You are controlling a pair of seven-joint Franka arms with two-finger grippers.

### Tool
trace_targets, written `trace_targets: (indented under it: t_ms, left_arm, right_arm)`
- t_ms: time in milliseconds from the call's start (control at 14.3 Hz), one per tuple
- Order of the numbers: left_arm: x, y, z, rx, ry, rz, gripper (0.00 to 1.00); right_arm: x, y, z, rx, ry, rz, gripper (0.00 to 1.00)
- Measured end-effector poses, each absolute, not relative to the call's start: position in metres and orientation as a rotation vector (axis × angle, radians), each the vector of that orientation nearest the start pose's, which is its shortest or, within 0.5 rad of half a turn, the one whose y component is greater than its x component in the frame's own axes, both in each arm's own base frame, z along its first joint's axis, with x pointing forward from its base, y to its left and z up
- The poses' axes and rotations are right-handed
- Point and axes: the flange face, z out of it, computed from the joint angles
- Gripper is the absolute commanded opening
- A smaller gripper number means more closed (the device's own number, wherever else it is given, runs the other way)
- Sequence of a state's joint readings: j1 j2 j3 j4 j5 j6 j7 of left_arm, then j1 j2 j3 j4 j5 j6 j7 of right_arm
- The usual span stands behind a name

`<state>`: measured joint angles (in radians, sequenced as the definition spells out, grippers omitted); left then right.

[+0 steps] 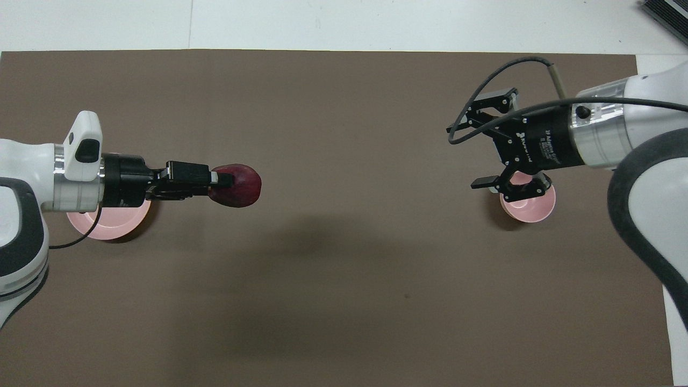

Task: Move apple from plate to bowl
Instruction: 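Lift the apple with the left gripper while the right gripper approaches it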

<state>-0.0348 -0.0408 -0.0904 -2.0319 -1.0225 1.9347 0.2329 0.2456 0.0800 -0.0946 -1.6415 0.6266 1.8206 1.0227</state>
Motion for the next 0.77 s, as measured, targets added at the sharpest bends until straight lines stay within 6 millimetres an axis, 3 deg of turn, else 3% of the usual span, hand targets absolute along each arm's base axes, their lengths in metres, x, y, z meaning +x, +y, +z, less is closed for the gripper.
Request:
trace_targets:
  t_ms: [280, 490, 770]
  left_arm:
    - [0.537, -0.158, 0.496, 2.143, 0.111, 0.041, 0.0]
    - [0.534, -0.194, 0.5, 2.121, 0.162, 0.106, 0.0]
    - [0.525, -0.233, 0.504, 2.108, 0.206, 0.163, 0.0]
  right_arm:
    - [0.587, 0.194, 0.566, -2.17, 1.277, 0.42, 1.0]
    - [0.589, 0.234, 0.552, -2.099, 1.32, 0.454, 1.0]
    - [0.589, 0.27, 0.538, -2.013, 1.355, 0.481, 1.0]
